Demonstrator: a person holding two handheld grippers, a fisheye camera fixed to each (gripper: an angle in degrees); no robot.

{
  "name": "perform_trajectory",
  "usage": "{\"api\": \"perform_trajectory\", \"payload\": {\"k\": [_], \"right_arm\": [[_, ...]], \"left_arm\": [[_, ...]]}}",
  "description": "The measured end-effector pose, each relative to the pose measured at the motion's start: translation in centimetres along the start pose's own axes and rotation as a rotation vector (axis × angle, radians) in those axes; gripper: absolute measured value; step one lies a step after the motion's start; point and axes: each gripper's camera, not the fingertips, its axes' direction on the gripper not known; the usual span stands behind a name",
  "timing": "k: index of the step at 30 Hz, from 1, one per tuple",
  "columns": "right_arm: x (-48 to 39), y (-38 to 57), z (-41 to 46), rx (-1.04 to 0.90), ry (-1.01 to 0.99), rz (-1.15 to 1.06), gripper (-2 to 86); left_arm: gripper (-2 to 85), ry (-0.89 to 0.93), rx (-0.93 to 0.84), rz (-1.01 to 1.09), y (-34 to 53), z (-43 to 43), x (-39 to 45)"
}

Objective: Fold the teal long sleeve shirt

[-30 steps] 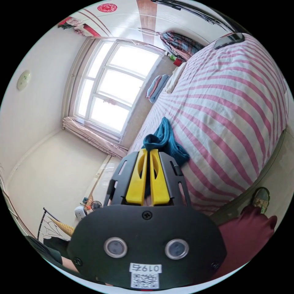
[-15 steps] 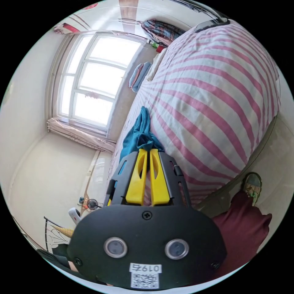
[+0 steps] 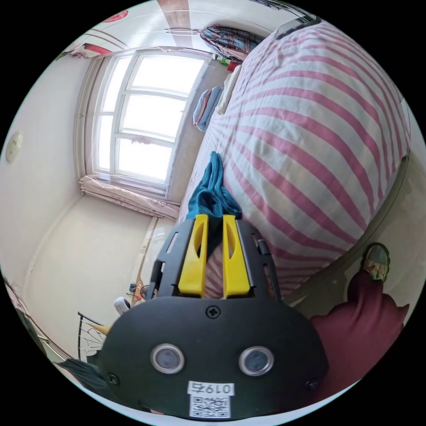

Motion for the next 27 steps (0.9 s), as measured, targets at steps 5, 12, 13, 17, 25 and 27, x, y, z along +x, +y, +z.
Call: {"api": "perform_trajectory", "payload": {"k": [5,12,13,17,25,27], "right_arm": [[0.6,-0.4,-0.3,0.016,0.001,0.017,5.0],[-0.6,-1.3,-0.1,0.033,0.072,-0.032,2.2],[-1.5,-1.5,-0.8,0.06,0.099,-0.07,1.8],[-9.0,-1.3,-0.3,0.133,0.264,-0.432,0.6],[-14.2,-10.0,17.6,-0.331,0.391,-0.738,6.9],[-15.2,-12.1,19.6,-0.338,0.428,-0.772,6.6]], "left_arm": [[0.9,0.011,0.002,-0.002,-0.2,0.0,-0.4],[0.8,0.004,0.01,0.006,-0.3,0.0,-0.6],[0.8,0.009,0.01,0.0,-0.3,0.0,-0.7],[0.8,0.0,0.025,0.008,-0.1,0.0,-0.5],[1.3,-0.031,0.035,0.031,0.1,-0.3,0.1],[1.4,-0.036,0.048,0.04,0.3,-0.2,0.2]]}}
